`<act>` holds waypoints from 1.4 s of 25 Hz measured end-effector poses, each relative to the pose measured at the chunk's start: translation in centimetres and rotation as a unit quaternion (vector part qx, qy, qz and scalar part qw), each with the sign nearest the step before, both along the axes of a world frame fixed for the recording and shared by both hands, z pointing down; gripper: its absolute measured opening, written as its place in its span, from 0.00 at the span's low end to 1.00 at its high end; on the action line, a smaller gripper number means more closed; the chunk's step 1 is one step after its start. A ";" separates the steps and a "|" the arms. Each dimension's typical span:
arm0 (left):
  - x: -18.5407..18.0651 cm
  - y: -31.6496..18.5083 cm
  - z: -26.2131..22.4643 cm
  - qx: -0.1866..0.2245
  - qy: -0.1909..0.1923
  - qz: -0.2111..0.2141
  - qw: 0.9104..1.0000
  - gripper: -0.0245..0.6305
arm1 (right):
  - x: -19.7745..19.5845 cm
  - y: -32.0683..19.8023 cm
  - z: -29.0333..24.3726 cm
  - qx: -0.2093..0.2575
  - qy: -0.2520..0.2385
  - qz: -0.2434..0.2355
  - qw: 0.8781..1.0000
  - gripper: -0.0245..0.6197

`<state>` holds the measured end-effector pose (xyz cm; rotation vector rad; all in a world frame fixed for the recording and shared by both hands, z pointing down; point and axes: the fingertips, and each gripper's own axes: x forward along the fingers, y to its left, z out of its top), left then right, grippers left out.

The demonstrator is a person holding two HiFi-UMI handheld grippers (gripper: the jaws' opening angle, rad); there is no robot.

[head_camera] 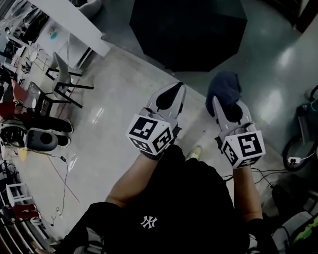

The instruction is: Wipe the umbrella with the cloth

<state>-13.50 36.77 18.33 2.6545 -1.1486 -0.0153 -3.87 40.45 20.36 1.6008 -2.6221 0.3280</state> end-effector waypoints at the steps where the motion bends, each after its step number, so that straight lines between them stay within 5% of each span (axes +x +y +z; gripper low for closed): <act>1: 0.2 -0.3 0.1 -0.001 -0.001 0.001 1.000 0.04 | 0.3 -0.3 0.0 -0.001 -0.003 0.003 1.000 0.16; 11: 1.1 -6.1 2.0 -0.008 0.002 0.012 1.000 0.04 | 1.9 -5.8 1.8 -0.020 -0.001 0.027 0.999 0.16; 26: 0.5 -24.6 4.3 -0.005 0.000 0.045 0.999 0.04 | -0.3 -23.3 3.2 -0.047 0.053 0.043 0.997 0.16; 35: 2.5 -31.7 6.1 -0.013 0.004 0.068 0.998 0.04 | 1.9 -31.1 5.0 -0.060 0.077 0.049 0.994 0.16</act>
